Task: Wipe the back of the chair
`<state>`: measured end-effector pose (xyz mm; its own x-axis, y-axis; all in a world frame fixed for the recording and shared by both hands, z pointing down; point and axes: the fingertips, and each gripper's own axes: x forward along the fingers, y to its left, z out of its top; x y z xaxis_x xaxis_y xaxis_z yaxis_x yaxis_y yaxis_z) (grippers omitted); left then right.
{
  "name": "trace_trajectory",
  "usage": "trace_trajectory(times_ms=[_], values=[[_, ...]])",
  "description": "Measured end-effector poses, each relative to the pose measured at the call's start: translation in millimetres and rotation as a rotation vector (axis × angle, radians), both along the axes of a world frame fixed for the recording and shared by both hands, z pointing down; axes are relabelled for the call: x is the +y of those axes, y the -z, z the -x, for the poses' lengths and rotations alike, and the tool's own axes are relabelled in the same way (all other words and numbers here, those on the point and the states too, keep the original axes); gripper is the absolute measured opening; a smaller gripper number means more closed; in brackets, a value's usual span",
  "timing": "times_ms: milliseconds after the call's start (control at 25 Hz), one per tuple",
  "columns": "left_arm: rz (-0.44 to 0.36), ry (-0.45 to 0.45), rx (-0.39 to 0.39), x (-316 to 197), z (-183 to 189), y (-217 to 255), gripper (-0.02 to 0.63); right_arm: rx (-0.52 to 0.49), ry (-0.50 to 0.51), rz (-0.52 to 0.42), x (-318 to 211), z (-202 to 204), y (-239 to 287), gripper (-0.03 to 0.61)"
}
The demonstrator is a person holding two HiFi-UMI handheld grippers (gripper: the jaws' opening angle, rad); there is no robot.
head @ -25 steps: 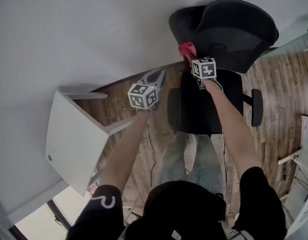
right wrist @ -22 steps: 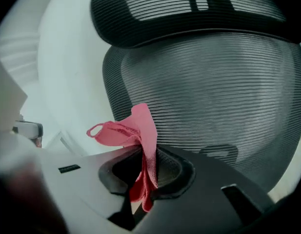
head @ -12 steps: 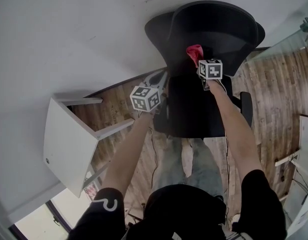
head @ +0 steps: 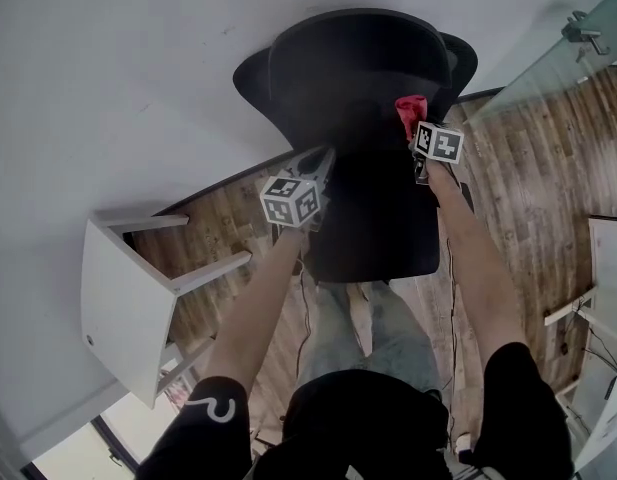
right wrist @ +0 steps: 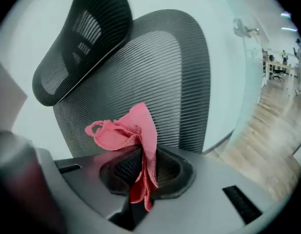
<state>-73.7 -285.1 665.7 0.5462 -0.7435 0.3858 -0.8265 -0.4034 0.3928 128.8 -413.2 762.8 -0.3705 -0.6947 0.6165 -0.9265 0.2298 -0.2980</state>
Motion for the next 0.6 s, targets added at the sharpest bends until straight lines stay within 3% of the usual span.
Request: trace_trajectory(times_ms=[320,480,600], values=[[-0.004,-0.021,0.006,-6.3,-46.8,3.5,0.025,-0.016,-0.13,0.014,-3.1,-93.2,-1.3,0.066],[-0.004,-0.014,0.019,-5.9,-55.0,1.4,0.025,-0.008,-0.122,0.003,3.9,-108.7,0.6,0.066],[-0.012,0.005,0.034,-5.1,-52.6,-0.8,0.025,0.0,-0.075,-0.028,12.4,-99.0,5.9,0.066]])
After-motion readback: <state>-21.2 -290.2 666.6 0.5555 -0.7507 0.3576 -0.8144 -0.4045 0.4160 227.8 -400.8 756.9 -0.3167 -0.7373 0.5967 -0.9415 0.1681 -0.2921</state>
